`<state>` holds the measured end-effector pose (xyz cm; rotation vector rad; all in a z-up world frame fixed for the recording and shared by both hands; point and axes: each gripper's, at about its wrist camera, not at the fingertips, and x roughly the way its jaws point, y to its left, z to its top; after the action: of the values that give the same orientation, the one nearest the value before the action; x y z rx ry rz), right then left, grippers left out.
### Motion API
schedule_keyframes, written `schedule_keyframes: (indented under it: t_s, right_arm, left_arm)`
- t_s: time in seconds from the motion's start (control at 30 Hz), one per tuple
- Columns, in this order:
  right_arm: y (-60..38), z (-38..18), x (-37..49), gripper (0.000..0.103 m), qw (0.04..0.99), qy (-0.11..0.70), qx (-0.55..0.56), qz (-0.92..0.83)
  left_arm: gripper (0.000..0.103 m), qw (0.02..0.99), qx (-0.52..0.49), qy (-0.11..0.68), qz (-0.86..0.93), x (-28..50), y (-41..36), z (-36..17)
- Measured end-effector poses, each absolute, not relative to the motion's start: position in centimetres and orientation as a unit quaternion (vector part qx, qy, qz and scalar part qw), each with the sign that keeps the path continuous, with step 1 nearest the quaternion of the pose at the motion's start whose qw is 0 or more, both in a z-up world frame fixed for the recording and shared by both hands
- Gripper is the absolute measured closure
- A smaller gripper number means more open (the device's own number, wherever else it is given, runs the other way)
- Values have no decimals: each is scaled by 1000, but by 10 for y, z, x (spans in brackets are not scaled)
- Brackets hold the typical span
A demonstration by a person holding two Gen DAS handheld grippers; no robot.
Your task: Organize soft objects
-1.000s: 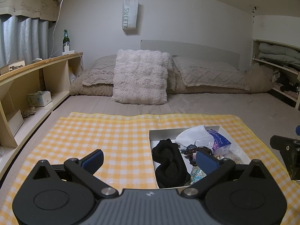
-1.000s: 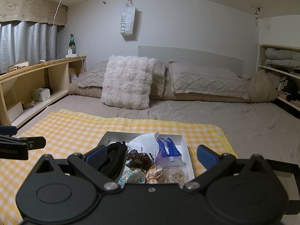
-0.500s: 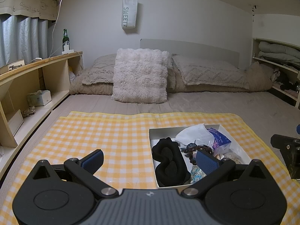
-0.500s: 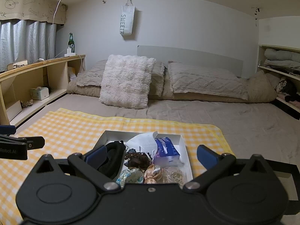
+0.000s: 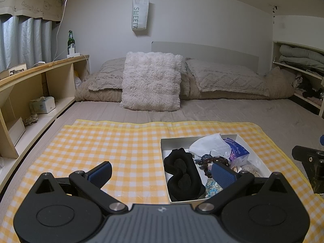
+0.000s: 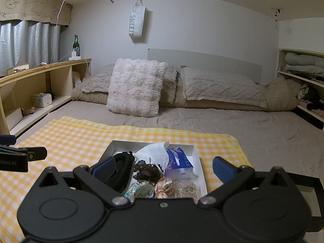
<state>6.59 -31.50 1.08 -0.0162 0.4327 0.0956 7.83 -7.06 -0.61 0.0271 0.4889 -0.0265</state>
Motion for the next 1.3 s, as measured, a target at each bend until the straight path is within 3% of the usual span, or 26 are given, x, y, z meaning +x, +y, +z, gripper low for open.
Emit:
schedule_keyframes:
  t_s: [1.3]
  right_arm:
    - [-322,7,68,0,975,218,-11,45]
  left_arm:
    - [0,969,10,248,-8,75,-66,-13]
